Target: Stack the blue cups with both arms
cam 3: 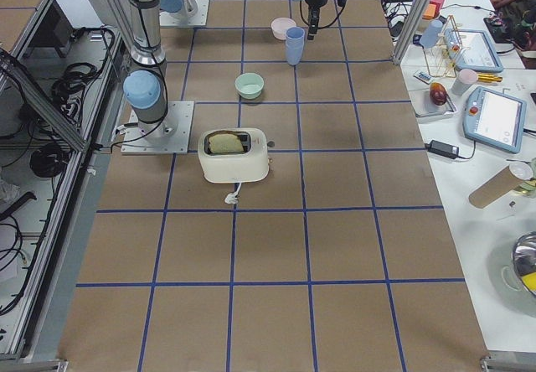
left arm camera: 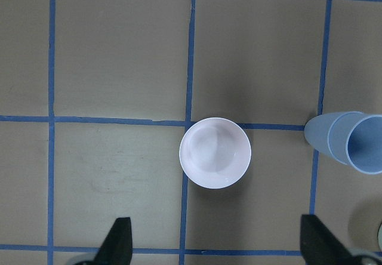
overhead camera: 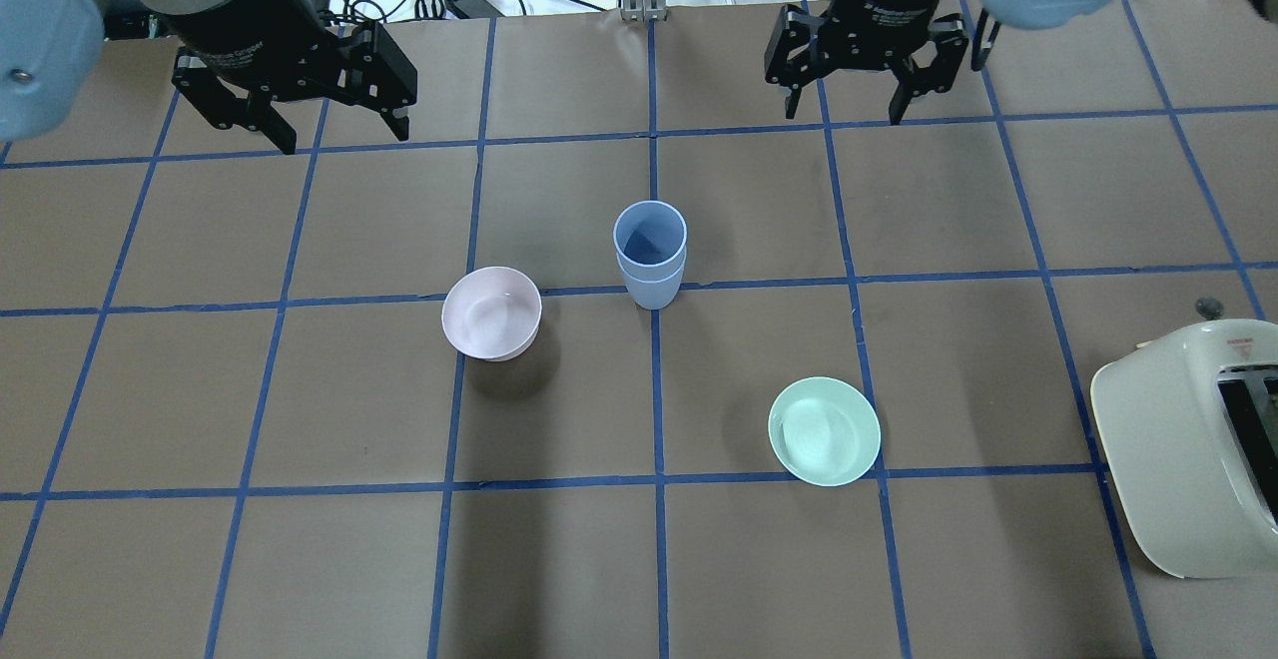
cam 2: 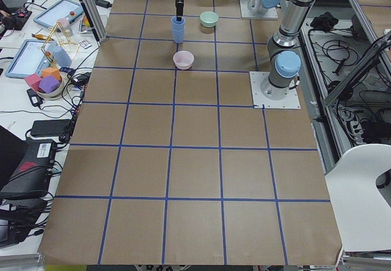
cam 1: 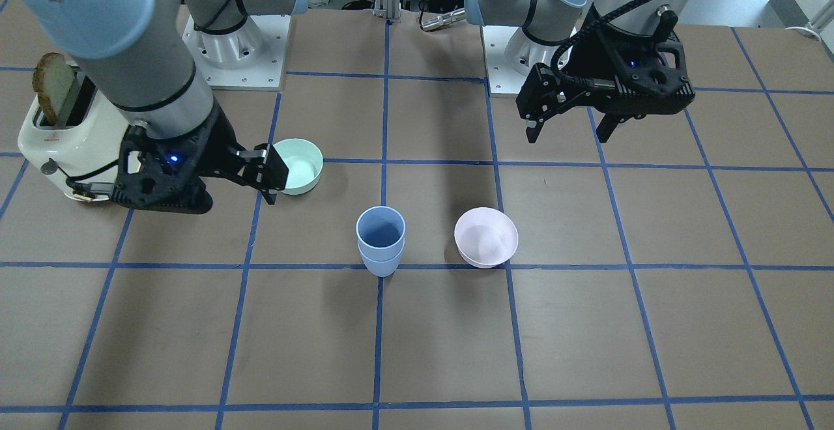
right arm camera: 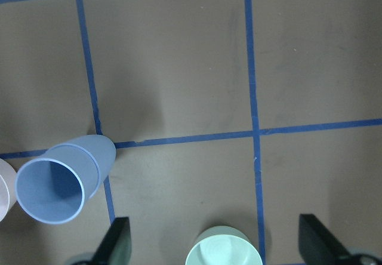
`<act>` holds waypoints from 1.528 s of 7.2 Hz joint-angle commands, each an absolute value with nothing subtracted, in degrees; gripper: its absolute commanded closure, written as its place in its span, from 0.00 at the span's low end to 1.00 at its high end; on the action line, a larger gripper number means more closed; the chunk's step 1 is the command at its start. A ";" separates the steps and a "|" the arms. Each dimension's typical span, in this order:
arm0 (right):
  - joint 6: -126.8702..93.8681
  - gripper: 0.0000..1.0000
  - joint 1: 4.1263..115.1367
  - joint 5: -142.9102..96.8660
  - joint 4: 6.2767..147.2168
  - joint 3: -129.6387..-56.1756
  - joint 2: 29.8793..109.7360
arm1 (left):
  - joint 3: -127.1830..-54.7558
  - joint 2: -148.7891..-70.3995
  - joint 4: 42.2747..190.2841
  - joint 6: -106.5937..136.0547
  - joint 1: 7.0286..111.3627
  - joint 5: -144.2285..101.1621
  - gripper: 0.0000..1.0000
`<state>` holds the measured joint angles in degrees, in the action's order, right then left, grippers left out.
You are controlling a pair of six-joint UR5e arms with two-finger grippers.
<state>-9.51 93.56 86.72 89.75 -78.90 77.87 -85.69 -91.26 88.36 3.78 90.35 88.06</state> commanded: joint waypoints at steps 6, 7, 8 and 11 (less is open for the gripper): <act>-3.78 0.00 91.58 91.32 84.11 -80.68 83.67 | -85.87 -91.06 88.59 3.78 90.44 88.07 0.00; -3.52 0.00 89.84 90.97 84.11 -81.38 83.67 | -85.96 -91.05 88.77 3.61 90.44 88.07 0.00; -3.17 0.00 89.82 91.23 84.11 -81.73 85.06 | -85.96 -91.05 89.73 2.56 90.44 88.15 0.00; -3.87 0.00 89.73 90.44 85.25 -84.11 85.69 | -85.96 -90.88 91.31 1.94 90.53 88.24 0.00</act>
<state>-3.65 89.73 90.58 85.04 -83.60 85.52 -85.95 -91.00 90.46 2.40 90.51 88.23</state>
